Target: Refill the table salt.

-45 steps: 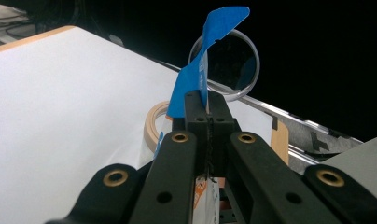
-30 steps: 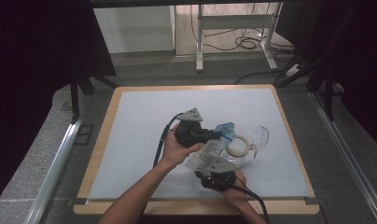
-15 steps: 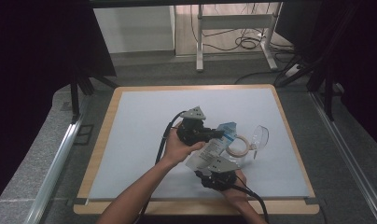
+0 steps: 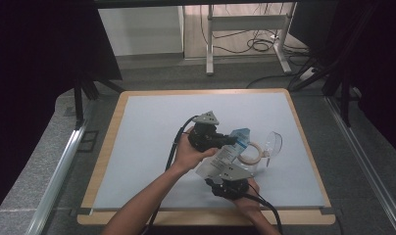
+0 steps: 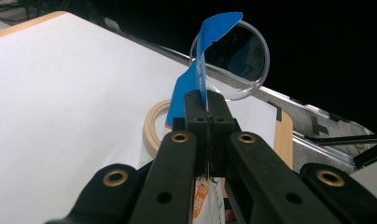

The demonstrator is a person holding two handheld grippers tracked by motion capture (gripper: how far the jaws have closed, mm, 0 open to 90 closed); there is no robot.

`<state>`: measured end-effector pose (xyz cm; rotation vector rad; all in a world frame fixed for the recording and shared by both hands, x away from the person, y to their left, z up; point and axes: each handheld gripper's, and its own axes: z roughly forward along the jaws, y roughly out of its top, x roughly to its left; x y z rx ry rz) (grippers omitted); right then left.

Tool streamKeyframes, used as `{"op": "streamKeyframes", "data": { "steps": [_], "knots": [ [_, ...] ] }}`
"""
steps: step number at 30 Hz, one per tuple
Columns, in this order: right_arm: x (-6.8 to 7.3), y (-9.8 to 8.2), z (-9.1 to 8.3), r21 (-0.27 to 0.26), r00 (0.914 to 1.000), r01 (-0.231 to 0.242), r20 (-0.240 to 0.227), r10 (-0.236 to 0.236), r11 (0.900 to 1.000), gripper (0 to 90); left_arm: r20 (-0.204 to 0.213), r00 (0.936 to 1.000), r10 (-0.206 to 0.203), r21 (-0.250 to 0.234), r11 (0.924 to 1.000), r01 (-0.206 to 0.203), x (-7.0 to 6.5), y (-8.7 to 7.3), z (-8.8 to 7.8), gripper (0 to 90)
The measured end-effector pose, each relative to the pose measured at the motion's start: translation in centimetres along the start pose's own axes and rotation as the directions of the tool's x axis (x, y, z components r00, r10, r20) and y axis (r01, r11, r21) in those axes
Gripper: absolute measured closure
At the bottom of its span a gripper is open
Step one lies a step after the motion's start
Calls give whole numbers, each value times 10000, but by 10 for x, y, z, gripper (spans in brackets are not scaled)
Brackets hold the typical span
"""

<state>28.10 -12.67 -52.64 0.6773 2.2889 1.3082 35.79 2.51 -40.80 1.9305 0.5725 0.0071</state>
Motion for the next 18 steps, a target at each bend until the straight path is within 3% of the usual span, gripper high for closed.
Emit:
{"op": "streamKeyframes", "data": {
  "steps": [18],
  "knots": [
    [1,1,-1,-310,10000,64,-11,-64,9995,453,162,9999,-13,92,10000,11,-1,2,6,900]
  ]
}}
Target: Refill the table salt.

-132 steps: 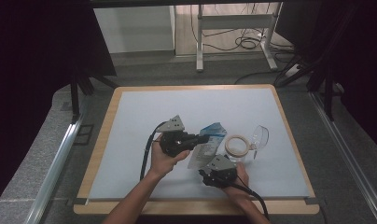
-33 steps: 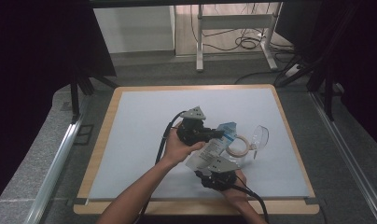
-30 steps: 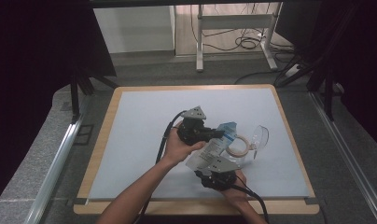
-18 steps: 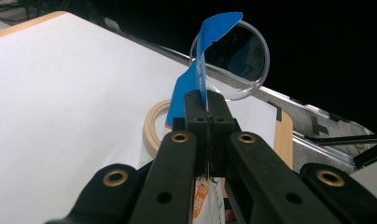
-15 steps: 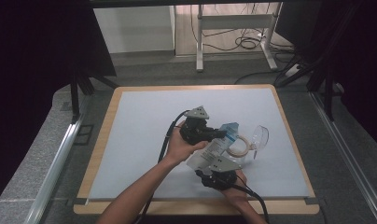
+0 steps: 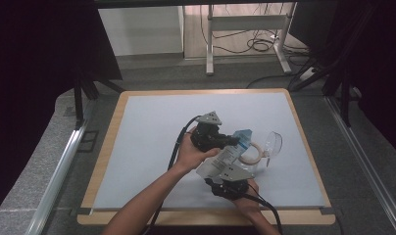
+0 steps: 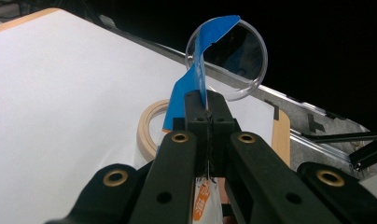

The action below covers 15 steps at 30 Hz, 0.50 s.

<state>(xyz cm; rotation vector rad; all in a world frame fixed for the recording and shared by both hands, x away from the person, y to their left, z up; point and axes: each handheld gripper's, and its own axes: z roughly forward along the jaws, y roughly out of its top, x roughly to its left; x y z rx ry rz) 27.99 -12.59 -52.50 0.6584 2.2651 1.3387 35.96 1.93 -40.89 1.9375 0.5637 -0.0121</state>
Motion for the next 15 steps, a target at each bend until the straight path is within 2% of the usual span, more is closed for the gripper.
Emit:
{"op": "streamKeyframes", "data": {
  "steps": [6,15],
  "knots": [
    [0,-1,0,-59,10000,-21,17,21,10000,456,12,10000,-34,57,10000,34,2,0,1,900],
    [-1,4,-2,-278,9999,-168,-24,167,9995,458,-18,9999,161,143,9998,-160,2,8,2,900]
  ]
}}
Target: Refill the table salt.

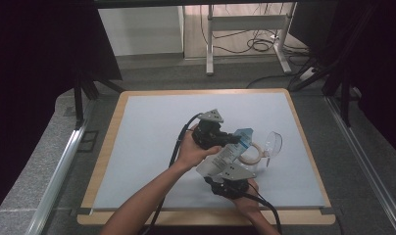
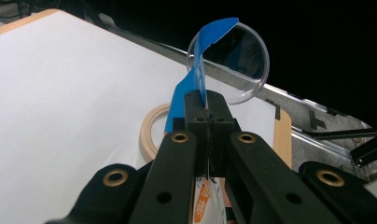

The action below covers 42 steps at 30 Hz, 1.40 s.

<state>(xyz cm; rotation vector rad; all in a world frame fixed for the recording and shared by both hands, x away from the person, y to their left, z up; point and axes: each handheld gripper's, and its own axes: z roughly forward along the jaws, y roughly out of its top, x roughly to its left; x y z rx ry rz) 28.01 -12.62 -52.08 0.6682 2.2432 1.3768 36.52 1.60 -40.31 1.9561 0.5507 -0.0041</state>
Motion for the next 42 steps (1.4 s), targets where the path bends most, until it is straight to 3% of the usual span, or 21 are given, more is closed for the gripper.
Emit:
{"op": "streamKeyframes", "data": {
  "steps": [24,42],
  "knots": [
    [0,2,3,-25,9996,-277,-47,277,9996,463,-86,9999,78,380,9993,-75,3,5,3,900],
    [-1,3,5,-93,9987,-499,-116,498,9987,471,-175,9994,288,1061,9940,-268,4,12,11,900]
  ]
}}
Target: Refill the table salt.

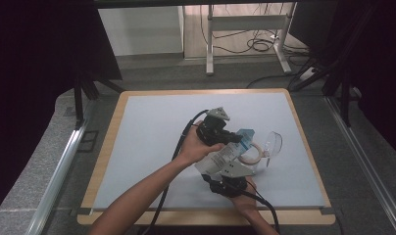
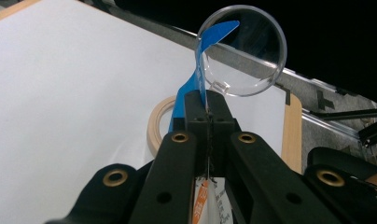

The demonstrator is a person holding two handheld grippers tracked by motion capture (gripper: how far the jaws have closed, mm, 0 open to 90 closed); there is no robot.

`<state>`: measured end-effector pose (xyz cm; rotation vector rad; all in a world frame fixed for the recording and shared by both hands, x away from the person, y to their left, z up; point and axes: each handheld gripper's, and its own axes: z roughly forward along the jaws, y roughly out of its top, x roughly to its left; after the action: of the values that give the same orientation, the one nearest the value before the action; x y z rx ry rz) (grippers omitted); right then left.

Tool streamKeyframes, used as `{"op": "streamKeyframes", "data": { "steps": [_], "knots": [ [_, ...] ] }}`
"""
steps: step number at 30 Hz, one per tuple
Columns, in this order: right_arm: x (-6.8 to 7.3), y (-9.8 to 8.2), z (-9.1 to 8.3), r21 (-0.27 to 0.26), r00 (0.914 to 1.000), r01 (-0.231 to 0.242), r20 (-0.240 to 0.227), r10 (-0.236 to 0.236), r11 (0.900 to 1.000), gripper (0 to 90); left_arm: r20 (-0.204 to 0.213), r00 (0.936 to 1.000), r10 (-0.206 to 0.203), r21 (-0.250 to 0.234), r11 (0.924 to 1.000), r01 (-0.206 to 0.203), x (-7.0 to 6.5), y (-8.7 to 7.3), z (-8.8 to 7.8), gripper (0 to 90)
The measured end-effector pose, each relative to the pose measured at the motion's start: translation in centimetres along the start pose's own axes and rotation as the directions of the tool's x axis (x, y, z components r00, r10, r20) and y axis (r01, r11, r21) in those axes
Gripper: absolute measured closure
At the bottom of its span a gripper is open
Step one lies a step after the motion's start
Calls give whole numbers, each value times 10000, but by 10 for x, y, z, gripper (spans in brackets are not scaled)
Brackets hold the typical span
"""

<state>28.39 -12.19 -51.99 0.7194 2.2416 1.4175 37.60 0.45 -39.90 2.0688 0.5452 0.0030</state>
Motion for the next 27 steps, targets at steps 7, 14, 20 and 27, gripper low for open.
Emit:
{"op": "streamKeyframes", "data": {
  "steps": [7,14,20,27],
  "knots": [
    [-1,2,1,-105,9999,-154,-58,153,9998,471,-110,9999,117,272,9996,-114,-1,6,2,900],
    [-1,3,-1,-176,9997,-225,-34,224,9996,474,-83,9999,149,340,9993,-146,-2,8,3,900],
    [-1,3,0,-166,9997,-246,-58,245,9996,475,-78,9998,180,408,9990,-176,-1,8,4,900],
    [1,3,1,-126,9996,-297,-44,296,9995,479,-72,9997,221,545,9983,-216,-1,8,4,900]
  ]
}}
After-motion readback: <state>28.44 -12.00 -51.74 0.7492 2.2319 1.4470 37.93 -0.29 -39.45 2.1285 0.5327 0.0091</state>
